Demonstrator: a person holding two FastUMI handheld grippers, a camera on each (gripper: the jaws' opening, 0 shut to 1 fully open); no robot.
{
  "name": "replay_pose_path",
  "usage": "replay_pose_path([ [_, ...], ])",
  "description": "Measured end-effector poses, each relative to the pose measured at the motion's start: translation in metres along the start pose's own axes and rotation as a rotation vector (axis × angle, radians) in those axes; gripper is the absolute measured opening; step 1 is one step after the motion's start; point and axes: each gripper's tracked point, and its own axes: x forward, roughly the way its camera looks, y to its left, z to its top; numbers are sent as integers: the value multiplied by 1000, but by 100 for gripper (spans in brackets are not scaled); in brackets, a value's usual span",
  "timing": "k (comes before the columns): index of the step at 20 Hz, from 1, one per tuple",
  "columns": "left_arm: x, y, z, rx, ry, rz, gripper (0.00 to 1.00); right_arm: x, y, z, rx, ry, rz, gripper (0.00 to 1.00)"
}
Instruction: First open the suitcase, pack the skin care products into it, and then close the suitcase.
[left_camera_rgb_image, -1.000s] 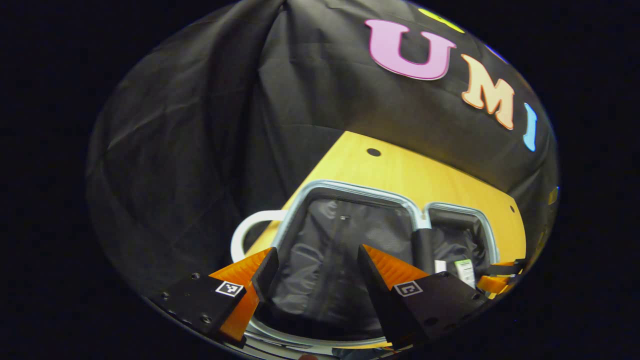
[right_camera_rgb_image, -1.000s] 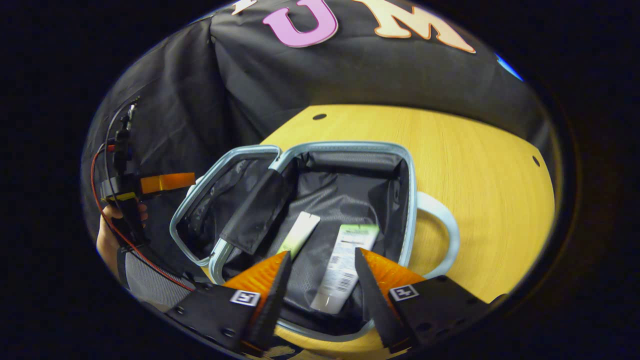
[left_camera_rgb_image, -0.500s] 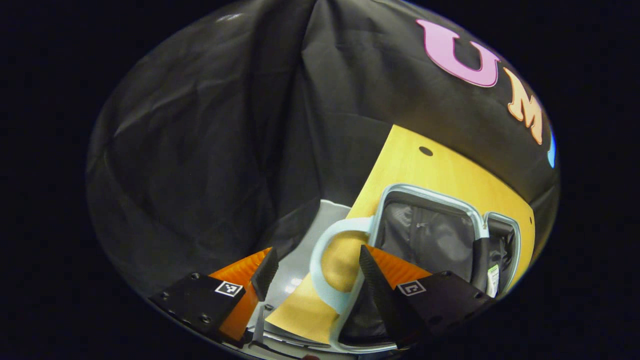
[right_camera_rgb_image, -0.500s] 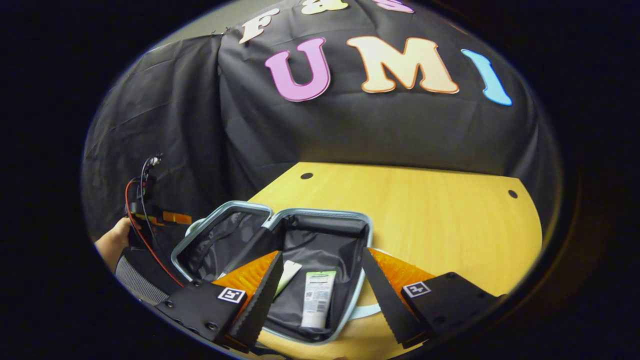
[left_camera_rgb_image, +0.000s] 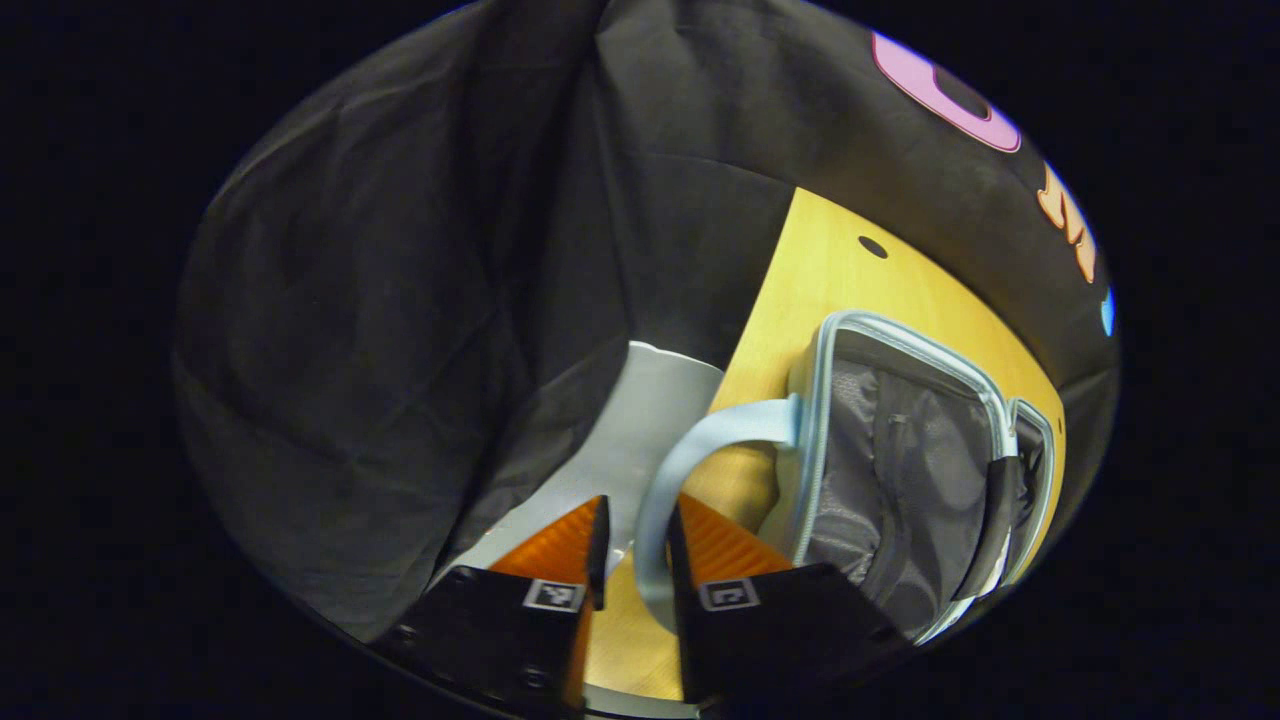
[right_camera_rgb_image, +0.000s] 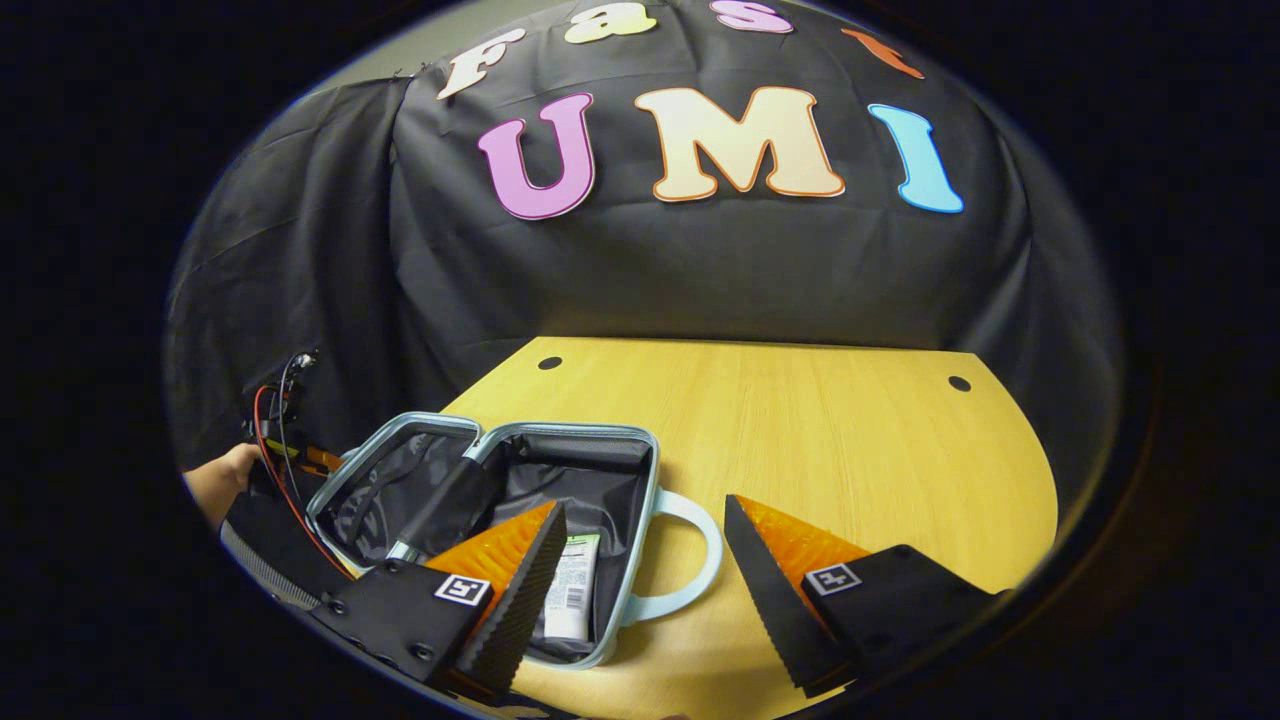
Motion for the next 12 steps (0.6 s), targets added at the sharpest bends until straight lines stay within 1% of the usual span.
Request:
replay_pose_path([
  [2,0,-3,3,27,-12,10,10,-4,-3,-3,-9,0,-4,98],
  [4,-13,-8,8,50,-23,11,6,-5,-7,-4,-14,-7,-2,98],
  [7,-42,-13,26,85,-83,30,6,-5,-14,-1,8,-24,7,98],
  [10,-91,-27,51,89,-165,9,5,-4,-20,-1,25,-47,41,98],
  [12,-125,-44,66,99,-217,-13,5,-5,-29,-2,29,-52,58,98],
])
